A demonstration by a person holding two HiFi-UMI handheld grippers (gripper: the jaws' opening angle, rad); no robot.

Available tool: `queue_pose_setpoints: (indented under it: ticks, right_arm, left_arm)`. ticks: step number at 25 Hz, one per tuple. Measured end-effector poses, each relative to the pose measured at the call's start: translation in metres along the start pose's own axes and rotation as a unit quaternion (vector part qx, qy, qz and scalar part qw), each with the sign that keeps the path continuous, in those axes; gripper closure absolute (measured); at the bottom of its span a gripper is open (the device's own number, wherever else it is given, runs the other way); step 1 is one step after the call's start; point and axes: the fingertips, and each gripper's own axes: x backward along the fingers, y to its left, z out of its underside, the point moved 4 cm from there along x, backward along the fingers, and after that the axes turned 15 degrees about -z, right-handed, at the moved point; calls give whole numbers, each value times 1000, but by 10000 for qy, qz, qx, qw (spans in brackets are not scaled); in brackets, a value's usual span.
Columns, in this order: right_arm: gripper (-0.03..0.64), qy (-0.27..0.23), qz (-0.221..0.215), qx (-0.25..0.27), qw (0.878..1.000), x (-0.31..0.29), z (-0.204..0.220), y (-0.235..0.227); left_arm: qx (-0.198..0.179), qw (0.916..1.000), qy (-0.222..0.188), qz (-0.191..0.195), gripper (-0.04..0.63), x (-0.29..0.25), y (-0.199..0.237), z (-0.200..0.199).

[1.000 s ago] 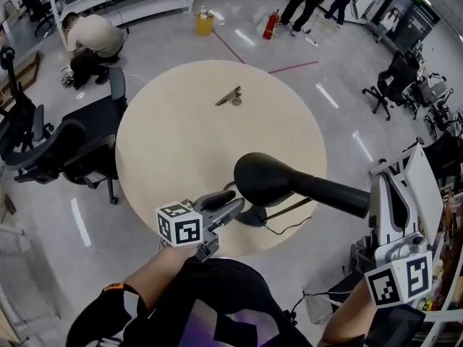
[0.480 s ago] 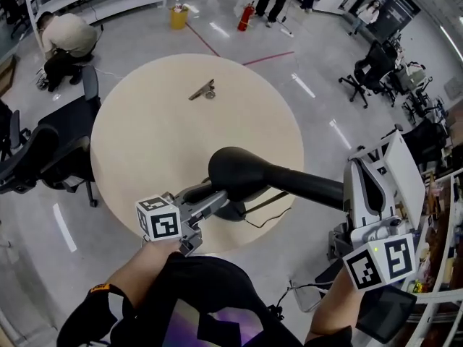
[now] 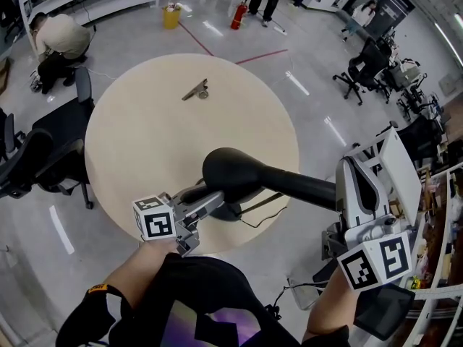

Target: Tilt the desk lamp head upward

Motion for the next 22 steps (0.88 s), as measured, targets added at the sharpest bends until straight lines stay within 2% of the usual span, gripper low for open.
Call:
queue_pose_setpoints:
  ticks: [7, 12, 22]
  right_arm:
    - [600, 110, 16, 79, 9999, -2, -1, -1]
    - [600, -57, 153, -2, 9999, 2, 1, -1]
    - [600, -207, 389, -374, 9983, 35, 26, -8]
  left_arm:
    - [-49, 10000, 36, 58, 394, 0, -2, 2]
    - [-63, 10000, -25, 60, 399, 2, -2, -2]
    - [-522, 9978, -395, -38, 413, 8, -17, -31]
